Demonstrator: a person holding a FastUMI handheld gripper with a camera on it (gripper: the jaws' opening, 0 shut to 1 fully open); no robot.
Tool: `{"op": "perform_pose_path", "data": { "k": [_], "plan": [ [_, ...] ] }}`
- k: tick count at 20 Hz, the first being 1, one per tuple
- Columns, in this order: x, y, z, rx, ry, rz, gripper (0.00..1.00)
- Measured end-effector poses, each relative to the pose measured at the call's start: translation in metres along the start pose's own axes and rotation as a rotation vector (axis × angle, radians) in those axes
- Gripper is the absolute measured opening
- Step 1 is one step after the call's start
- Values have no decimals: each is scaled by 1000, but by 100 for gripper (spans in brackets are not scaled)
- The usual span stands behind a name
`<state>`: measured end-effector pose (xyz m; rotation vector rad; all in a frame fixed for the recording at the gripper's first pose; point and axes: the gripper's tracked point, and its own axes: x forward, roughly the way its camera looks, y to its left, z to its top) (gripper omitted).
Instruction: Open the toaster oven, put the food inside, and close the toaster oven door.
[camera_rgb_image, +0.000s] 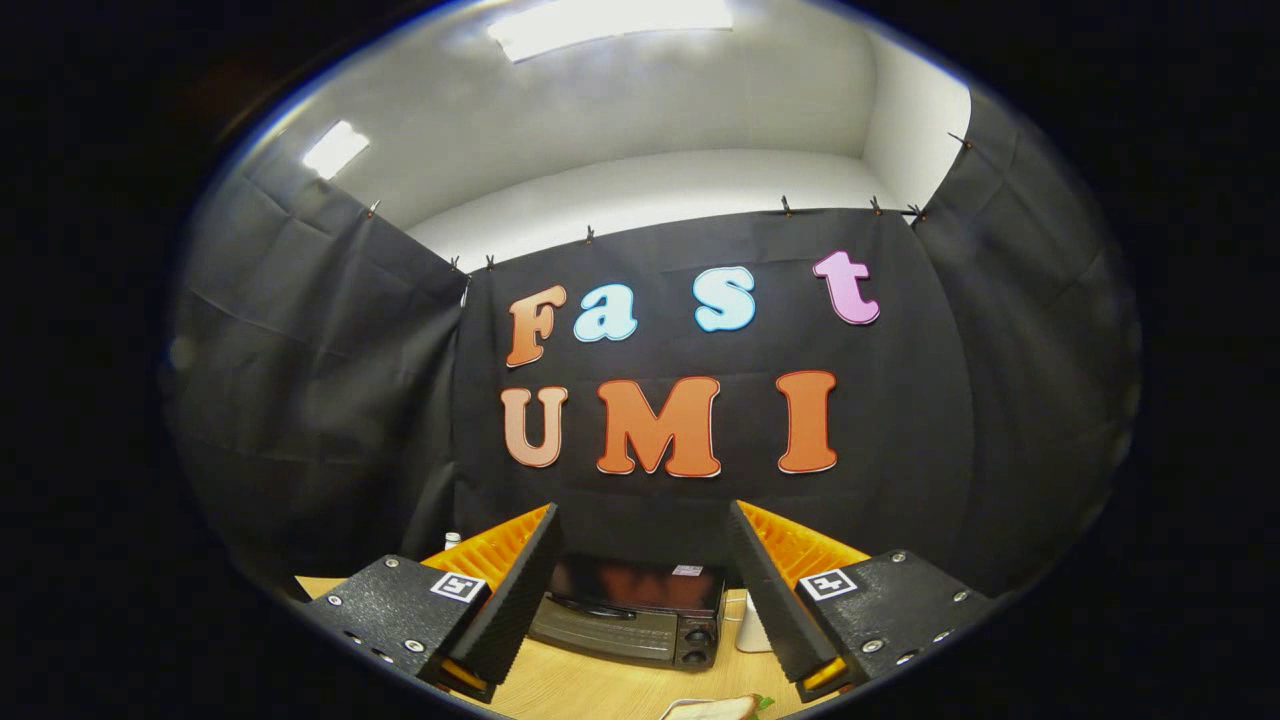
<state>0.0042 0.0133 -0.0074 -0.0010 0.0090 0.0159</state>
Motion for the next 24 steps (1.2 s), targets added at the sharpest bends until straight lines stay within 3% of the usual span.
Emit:
{"op": "perform_pose_path", "data": {
  "k": [9,24],
  "plan": [
    [5,1,-18,42,33,-9,98],
    [69,49,-126,106,225,33,98]
  ]
}}
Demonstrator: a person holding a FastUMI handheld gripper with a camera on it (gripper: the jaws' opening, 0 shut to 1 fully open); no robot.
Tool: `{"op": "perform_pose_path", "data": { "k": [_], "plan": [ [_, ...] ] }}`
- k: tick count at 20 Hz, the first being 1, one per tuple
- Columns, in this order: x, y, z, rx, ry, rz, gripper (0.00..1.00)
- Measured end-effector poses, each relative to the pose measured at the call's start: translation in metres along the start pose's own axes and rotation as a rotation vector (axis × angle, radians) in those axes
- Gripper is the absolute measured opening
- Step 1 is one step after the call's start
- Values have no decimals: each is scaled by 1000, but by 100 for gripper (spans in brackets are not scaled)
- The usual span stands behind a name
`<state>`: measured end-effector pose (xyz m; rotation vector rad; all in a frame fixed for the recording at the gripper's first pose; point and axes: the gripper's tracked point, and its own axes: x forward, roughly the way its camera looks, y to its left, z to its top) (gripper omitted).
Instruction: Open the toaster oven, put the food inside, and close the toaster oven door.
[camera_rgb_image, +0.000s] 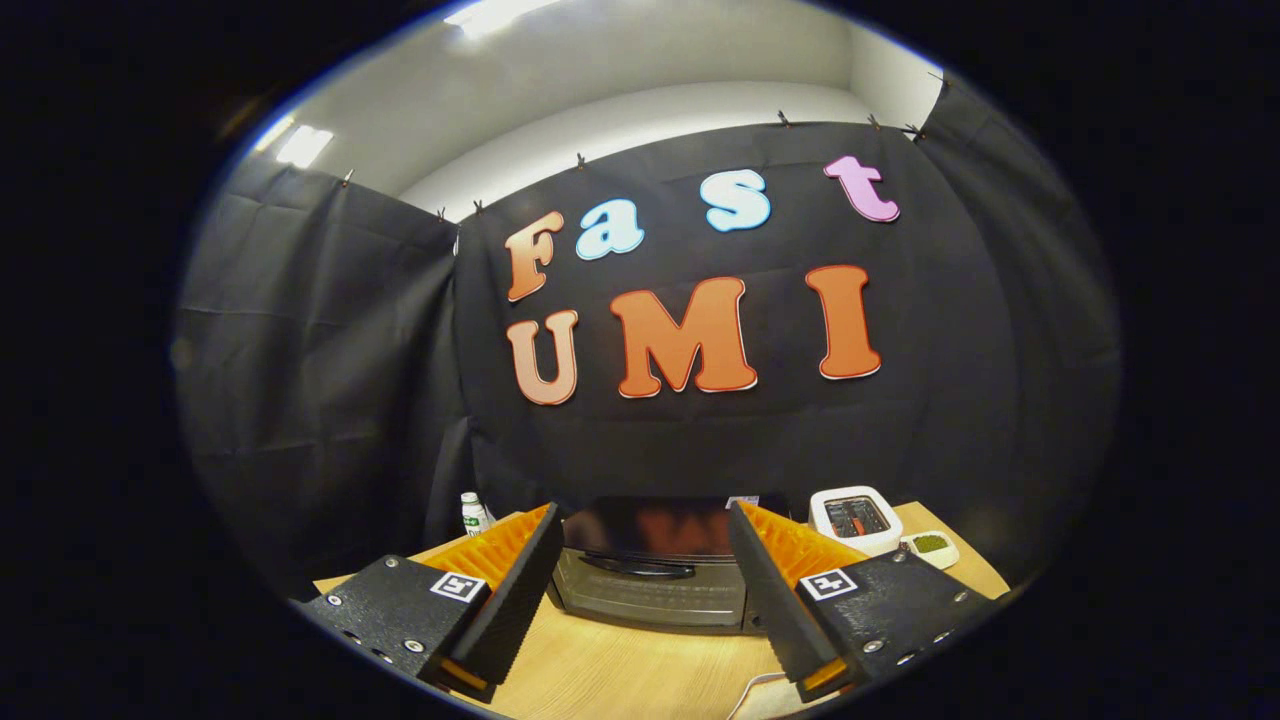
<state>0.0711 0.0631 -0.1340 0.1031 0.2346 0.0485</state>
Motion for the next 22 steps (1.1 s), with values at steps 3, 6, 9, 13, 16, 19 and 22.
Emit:
{"op": "perform_pose_path", "data": {
  "k": [3,6,9,13,16,19,22],
  "plan": [
    [26,7,-26,27,50,-9,98],
    [51,12,-52,27,105,-27,98],
    [75,15,-71,6,136,-58,98],
    [105,23,-97,-16,177,-90,98],
    [124,22,-114,-51,194,-127,98],
    [137,19,-125,-101,190,-177,98],
    [144,17,-131,-136,178,-213,98]
  ]
}}
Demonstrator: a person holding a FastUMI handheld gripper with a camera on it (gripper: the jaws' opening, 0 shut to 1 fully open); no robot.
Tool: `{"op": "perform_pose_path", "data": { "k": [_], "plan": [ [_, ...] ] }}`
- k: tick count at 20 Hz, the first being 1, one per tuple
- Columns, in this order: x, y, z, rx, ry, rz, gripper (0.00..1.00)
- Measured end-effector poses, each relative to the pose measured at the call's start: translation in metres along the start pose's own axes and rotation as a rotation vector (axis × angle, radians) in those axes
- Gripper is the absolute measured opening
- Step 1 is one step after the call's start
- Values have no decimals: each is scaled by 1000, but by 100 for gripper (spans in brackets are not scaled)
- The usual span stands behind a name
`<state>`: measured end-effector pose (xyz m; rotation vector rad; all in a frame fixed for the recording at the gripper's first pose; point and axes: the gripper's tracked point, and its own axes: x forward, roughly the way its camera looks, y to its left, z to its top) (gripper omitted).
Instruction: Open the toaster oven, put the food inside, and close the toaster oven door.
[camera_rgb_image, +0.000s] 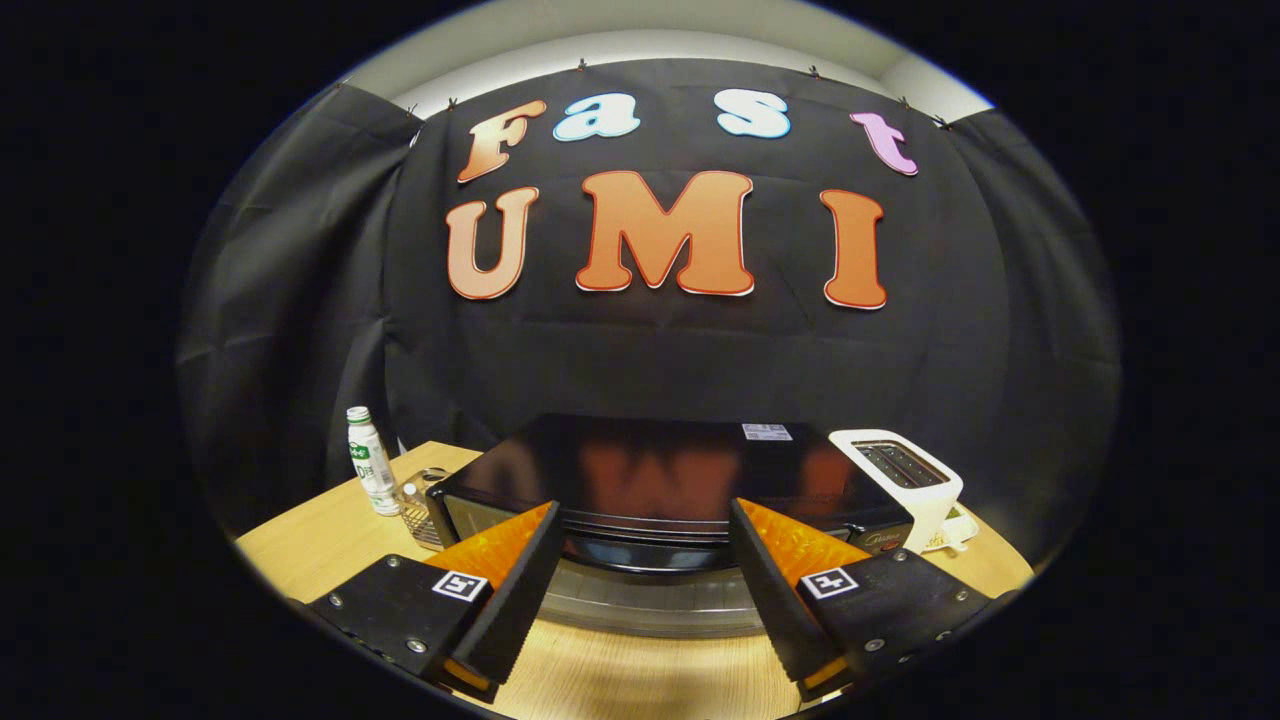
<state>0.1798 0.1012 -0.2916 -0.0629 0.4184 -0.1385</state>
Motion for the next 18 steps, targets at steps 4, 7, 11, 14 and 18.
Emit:
{"op": "perform_pose_path", "data": {
  "k": [4,7,11,14,18],
  "plan": [
    [9,-1,-10,59,14,0,98],
    [8,2,-10,73,-8,15,97],
    [-11,4,-14,76,-21,49,94],
    [-35,7,-23,64,-15,79,90],
    [-69,11,-45,46,4,114,89]
  ]
}}
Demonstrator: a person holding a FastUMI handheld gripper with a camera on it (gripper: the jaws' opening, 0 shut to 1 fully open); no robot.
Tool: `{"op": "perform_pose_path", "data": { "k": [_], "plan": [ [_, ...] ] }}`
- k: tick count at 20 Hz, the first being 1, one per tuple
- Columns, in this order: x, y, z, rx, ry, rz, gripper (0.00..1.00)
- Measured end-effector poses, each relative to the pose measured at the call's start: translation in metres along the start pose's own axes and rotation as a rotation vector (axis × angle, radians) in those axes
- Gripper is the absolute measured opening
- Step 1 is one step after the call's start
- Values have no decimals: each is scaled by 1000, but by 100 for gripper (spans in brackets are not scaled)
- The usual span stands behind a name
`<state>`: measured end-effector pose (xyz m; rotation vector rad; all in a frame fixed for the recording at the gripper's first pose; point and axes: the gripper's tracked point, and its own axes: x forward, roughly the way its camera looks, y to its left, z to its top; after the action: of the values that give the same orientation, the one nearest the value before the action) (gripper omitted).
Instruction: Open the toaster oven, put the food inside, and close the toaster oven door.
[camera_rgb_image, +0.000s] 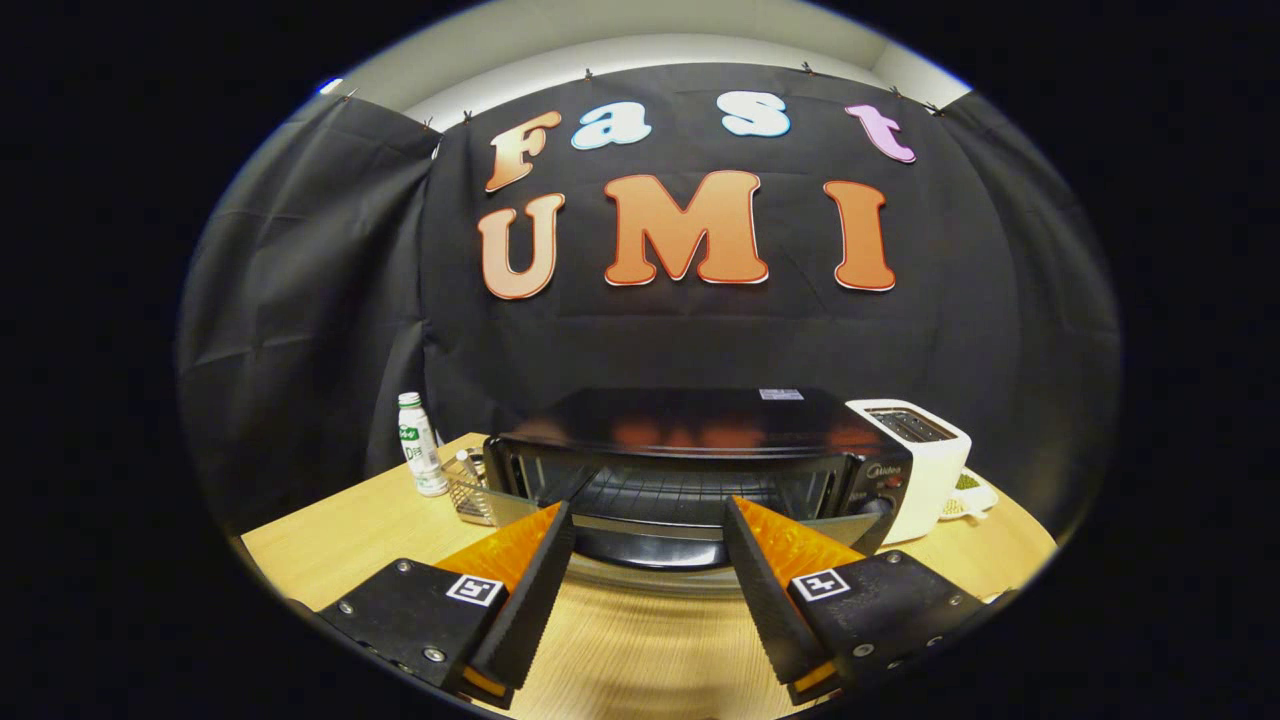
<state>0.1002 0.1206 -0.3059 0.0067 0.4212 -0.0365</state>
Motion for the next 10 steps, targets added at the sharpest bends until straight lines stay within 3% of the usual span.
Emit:
{"op": "perform_pose_path", "data": {
  "k": [10],
  "plan": [
    [-50,11,-61,44,107,80,89]
  ]
}}
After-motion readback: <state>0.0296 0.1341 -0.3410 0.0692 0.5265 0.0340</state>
